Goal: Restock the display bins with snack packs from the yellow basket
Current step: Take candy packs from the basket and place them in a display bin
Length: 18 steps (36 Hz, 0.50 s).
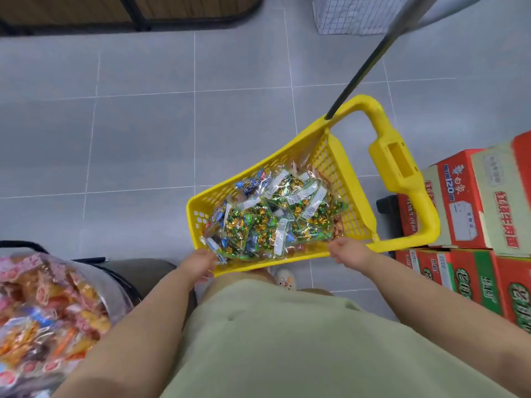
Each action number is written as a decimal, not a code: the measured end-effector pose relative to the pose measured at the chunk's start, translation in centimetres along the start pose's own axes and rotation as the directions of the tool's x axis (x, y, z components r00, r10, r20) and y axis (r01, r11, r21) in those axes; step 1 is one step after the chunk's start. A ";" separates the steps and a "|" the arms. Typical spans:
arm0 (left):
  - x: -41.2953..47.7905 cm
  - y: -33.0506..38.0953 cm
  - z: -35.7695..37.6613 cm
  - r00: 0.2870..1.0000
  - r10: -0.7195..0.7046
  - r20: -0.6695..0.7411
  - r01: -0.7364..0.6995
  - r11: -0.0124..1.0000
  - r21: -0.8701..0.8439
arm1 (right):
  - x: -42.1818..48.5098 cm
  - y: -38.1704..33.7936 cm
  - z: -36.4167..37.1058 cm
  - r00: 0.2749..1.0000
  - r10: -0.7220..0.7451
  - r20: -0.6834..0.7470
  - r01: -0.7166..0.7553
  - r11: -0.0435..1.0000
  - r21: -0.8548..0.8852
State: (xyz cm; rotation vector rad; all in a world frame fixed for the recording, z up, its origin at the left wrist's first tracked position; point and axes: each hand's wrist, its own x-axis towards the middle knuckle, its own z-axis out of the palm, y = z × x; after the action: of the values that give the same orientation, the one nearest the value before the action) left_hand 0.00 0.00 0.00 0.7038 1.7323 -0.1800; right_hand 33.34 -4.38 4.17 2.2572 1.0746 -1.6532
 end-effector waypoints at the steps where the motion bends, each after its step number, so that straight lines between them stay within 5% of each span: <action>1: 0.5 0.8 -0.4 1.000 0.018 -0.006 -0.018 1.000 0.000 | 0.5 -0.6 -0.3 1.000 -0.019 -0.013 0.019 1.000 0.000; 8: 3.0 8.4 -2.5 0.993 0.114 0.009 -0.114 0.984 0.140 | 2.3 -6.0 -3.5 0.968 -0.124 -0.220 0.113 0.992 -0.064; 12: 3.3 11.8 -2.2 0.985 0.160 0.066 -0.169 0.968 0.183 | 4.6 -6.7 -4.9 0.916 -0.183 -0.357 0.079 0.955 -0.287; 18: 3.5 13.9 -0.3 0.977 0.190 0.099 -0.202 0.972 0.120 | 7.3 -6.1 -4.5 0.963 -0.098 -0.251 -0.020 0.902 -0.431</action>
State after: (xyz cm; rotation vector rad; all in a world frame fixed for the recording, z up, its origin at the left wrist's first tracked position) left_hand 6.87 12.59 0.25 0.9440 1.5676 -0.1842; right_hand 34.08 5.72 1.20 2.1986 1.3915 -0.9999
